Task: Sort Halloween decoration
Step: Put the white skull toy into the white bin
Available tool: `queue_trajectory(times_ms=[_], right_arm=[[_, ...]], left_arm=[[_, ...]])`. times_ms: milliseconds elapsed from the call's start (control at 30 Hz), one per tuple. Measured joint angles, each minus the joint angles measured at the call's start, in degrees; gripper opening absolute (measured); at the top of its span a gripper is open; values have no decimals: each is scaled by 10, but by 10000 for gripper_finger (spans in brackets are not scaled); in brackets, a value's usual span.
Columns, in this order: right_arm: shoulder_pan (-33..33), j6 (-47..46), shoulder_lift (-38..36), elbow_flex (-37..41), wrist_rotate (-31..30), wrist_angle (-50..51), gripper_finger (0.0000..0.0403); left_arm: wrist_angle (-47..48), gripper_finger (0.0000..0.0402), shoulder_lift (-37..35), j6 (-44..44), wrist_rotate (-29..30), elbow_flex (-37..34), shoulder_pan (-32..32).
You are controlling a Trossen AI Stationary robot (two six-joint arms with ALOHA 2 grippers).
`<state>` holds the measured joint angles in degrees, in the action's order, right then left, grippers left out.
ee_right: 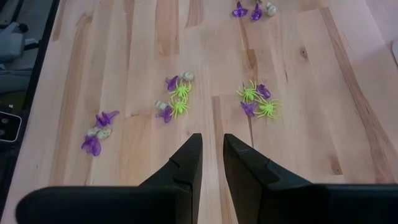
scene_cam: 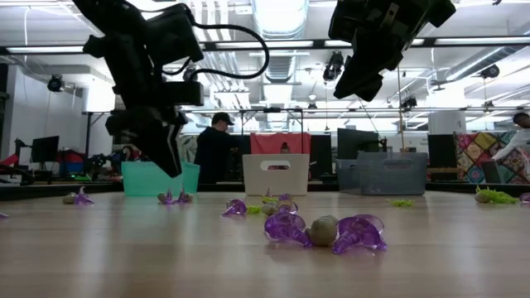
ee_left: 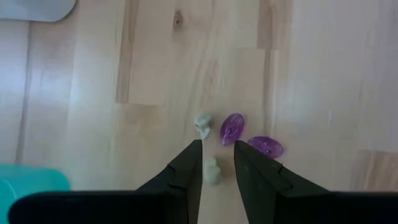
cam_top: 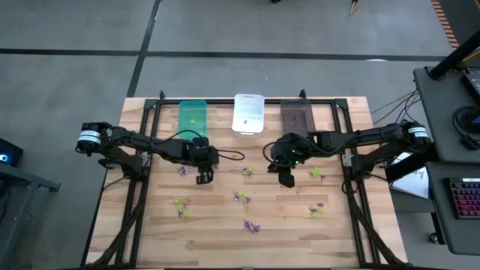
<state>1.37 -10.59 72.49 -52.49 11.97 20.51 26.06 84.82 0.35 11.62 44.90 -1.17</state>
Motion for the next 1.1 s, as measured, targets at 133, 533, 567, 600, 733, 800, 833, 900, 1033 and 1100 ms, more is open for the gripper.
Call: queue_trajectory(times_ms=[133,533,567,600,733,800,833,900,1033,1100], right_arm=[[0,1,0,0,0,0,57],[-15,1,0,0,0,0,57],[-16,1,0,0,0,0,57],[-18,1,0,0,0,0,57],[-20,-6,0,0,0,0,57],[-20,-11,0,0,0,0,57],[-20,-11,0,0,0,0,57],[-20,-12,0,0,0,0,57],[-20,-15,0,0,0,0,57],[-20,-18,0,0,-1,0,57]], left_arm=[[23,76,-4,-3,-2,-5,0],[7,160,-5,2,39,-31,-2],[-8,166,-5,8,39,-34,-2],[-24,172,-5,14,37,-39,-2],[-46,179,-5,21,29,-58,-2],[-49,177,-5,21,29,-64,-2],[-50,174,-5,20,29,-67,-2],[-61,168,-5,17,29,-77,-2],[-99,155,-5,11,28,-95,-3],[-105,148,-3,7,28,-97,-3]])
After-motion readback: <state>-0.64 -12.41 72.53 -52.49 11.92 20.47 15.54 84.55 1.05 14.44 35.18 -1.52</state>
